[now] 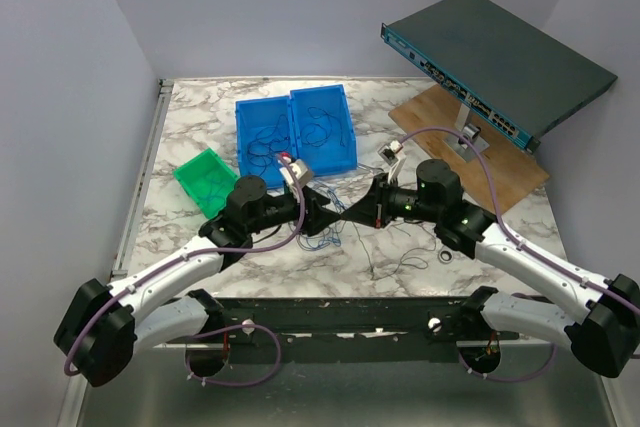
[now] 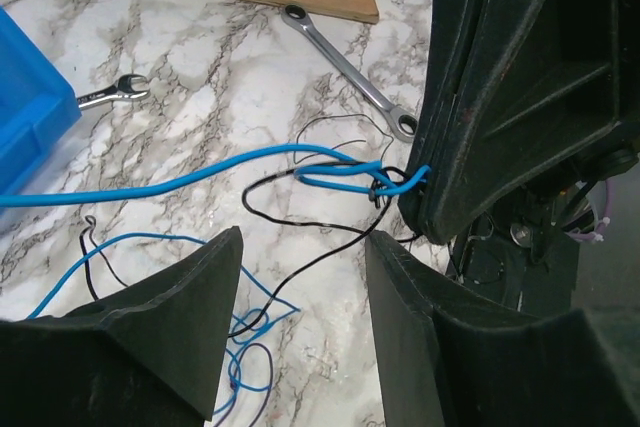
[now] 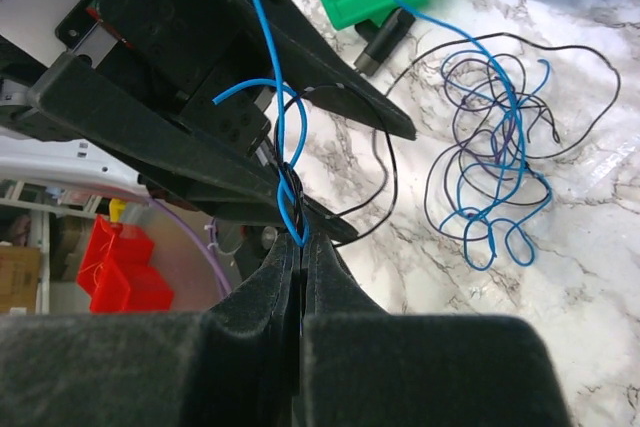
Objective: Untangle the cables
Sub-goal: Untie the cable.
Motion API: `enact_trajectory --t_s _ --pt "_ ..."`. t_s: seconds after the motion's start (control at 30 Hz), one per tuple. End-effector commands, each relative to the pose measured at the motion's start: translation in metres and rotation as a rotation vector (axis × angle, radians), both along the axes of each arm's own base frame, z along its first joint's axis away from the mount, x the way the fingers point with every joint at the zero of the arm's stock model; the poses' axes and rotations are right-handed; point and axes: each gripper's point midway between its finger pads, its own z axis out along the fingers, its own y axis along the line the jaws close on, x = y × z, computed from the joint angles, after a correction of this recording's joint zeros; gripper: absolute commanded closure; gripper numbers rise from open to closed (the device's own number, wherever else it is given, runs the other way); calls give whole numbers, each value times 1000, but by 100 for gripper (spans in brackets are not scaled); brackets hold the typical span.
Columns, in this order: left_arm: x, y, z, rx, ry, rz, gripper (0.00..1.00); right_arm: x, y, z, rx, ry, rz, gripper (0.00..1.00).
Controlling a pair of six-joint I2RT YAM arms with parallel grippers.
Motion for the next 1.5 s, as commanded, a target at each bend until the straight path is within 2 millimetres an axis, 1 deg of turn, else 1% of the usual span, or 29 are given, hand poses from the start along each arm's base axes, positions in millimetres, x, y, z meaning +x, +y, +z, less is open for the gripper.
enact_trajectory --t_s 0.0,0.2,0.23,0.27,0.33,0.37,0.43,0.47,0.53,0.57,0.6,0.7,0.73,0.8,0.83,0.9,0.93,0.97,1.03,1.1,1.13,1.23,1.37,1.47 --pt "0 -11 19 -28 -102 -53 47 -14 6 25 61 -3 75 99" --pt "-13 -18 24 -66 -138 -131 47 -15 7 22 62 7 81 99" --pt "-15 -19 24 -66 -146 -140 54 -14 7 22 60 7 78 99" --pt "-16 -20 23 -65 -147 -148 63 -14 7 22 60 5 77 99" --pt "-19 -20 24 -71 -158 -162 86 -13 6 22 57 2 71 99" --pt "-19 -19 24 -70 -159 -154 100 -10 5 20 48 -1 58 99" --pt "-13 -15 20 -57 -151 -107 100 -6 0 15 13 -2 21 97" --pt "-11 -12 18 -48 -154 -84 100 -3 -3 13 -4 -7 -2 93" --pt "-5 -6 16 -34 -158 -35 100 2 -10 10 -37 -27 -48 78" --pt "-4 -4 14 -27 -158 -20 100 4 -14 8 -54 -36 -67 67" --pt "-3 -2 14 -21 -159 -9 100 6 -17 6 -69 -43 -88 64" --pt "-3 1 12 -9 -159 5 100 7 -22 2 -91 -51 -105 64" --pt "-3 1 12 -11 -160 4 100 7 -22 1 -92 -48 -104 67" --pt "-4 0 12 -16 -161 -4 100 7 -21 -2 -97 -43 -101 87" --pt "-5 -1 13 -18 -159 -10 100 8 -21 -3 -98 -42 -101 90" --pt "-5 -2 12 -16 -153 -15 100 9 -21 -5 -105 -45 -103 91" --pt "-5 -2 11 -14 -150 -13 100 9 -21 -4 -107 -51 -100 90" --pt "-5 -2 10 -11 -146 -14 100 8 -20 -5 -107 -52 -92 85" --pt "-4 -2 10 -9 -141 -13 100 7 -18 -6 -106 -55 -73 65" --pt "-4 -3 9 -6 -137 -14 100 5 -16 -8 -105 -54 -53 51" --pt "-3 -3 9 -5 -134 -14 100 4 -15 -8 -101 -52 -40 47" --pt "-2 -3 8 -2 -133 -11 100 -1 -12 -5 -77 -57 -9 45" --pt "-7 -6 10 -10 -132 -42 100 -2 -8 -2 -53 -60 8 47" --pt "-11 -12 9 -10 -122 -89 100 -5 0 2 -27 -58 51 50"
